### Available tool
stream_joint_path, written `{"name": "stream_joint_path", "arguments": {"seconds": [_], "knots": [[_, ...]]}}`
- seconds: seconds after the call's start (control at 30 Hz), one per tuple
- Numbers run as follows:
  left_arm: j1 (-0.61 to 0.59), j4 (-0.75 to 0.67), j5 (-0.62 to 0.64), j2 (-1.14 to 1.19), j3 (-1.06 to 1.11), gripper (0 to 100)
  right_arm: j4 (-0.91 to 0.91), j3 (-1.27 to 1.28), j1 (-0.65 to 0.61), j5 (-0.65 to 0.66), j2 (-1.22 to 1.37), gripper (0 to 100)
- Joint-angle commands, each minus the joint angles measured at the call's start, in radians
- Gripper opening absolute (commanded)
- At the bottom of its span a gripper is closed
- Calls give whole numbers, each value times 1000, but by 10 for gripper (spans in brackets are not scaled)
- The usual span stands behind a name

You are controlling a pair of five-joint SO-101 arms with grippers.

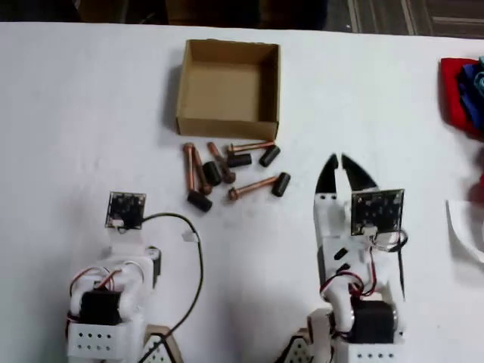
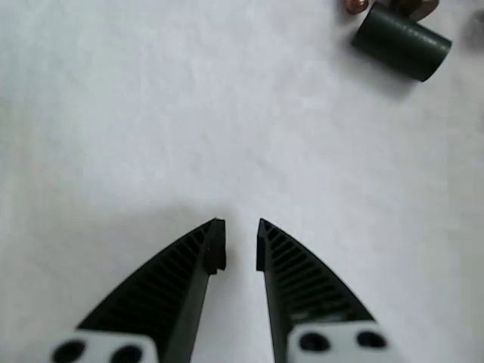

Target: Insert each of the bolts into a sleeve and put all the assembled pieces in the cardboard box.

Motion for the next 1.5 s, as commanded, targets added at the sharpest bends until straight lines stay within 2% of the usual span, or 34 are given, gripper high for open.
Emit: {"name": "stream_joint_path", "arguments": {"seconds": [0.0,0.23,0.37,0.47,0.6,1.03,1.3,1.37,1.47], "knots": [[9,-15,-6,-25,19,95,84,-311,-41,2,312,115],[9,-15,-6,-25,19,95,542,-813,-163,0,1082,130],[9,-15,-6,-25,19,95,665,-990,-179,0,1402,165],[9,-15,-6,-25,19,95,674,-1074,-173,-2,1558,225],[9,-15,-6,-25,19,95,673,-1154,-179,-5,1705,202],[9,-15,-6,-25,19,95,665,-1367,-193,-206,2072,184],[9,-15,-6,-25,19,95,671,-1494,-185,-245,2238,183],[9,-15,-6,-25,19,95,673,-1516,-180,-249,2269,163],[9,-15,-6,-25,19,95,673,-1533,-171,-245,2296,57]]}}
